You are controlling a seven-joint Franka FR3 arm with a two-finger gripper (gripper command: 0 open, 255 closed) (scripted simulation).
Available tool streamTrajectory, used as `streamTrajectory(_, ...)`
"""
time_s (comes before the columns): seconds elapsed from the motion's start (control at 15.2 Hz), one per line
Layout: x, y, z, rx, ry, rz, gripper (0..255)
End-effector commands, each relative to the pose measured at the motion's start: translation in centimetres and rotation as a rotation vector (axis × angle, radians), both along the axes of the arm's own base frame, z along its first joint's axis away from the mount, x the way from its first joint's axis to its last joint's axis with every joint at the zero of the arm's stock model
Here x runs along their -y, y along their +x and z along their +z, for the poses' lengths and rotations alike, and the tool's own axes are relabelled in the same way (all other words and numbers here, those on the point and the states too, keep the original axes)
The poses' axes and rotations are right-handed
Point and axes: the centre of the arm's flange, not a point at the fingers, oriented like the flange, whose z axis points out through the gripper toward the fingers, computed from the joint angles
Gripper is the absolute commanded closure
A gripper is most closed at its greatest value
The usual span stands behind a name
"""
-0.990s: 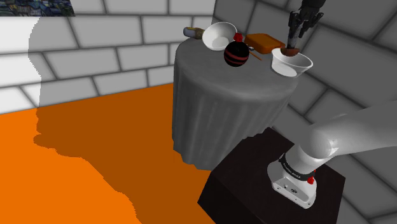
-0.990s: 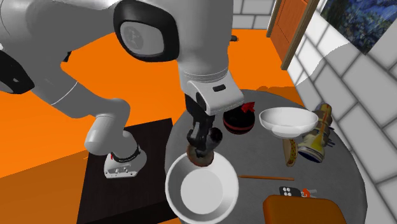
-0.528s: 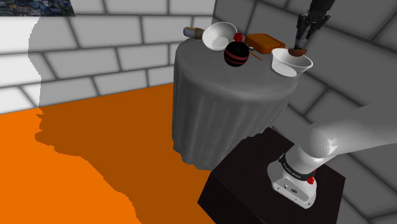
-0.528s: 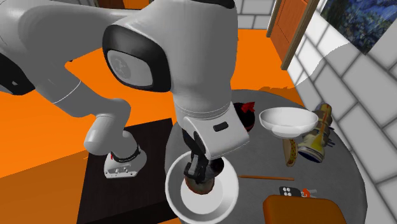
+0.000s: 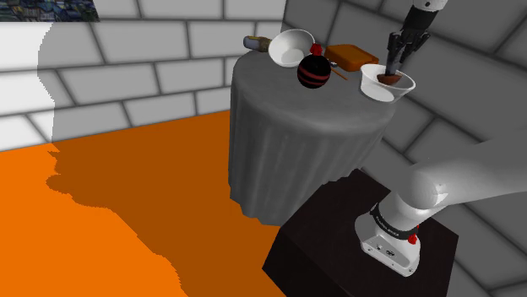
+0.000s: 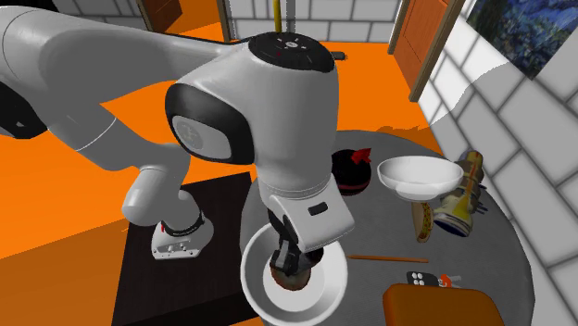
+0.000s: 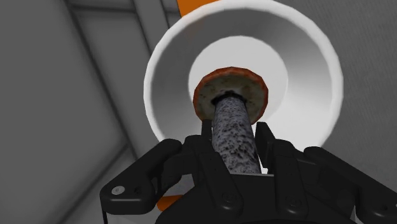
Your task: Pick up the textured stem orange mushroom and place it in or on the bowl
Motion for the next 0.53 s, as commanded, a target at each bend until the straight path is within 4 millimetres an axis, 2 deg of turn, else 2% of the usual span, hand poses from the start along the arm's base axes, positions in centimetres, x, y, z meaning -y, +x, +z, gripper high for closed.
streamTrajectory(0.0, -0.1, 0.0, -1.1, 0.001, 0.0, 0.0, 255)
streamTrajectory(0.2, -0.1, 0.0, -2.5, 0.001, 0.0, 0.0, 255)
streamTrajectory(0.46, -0.1, 0.0, -2.5, 0.001, 0.0, 0.0, 255)
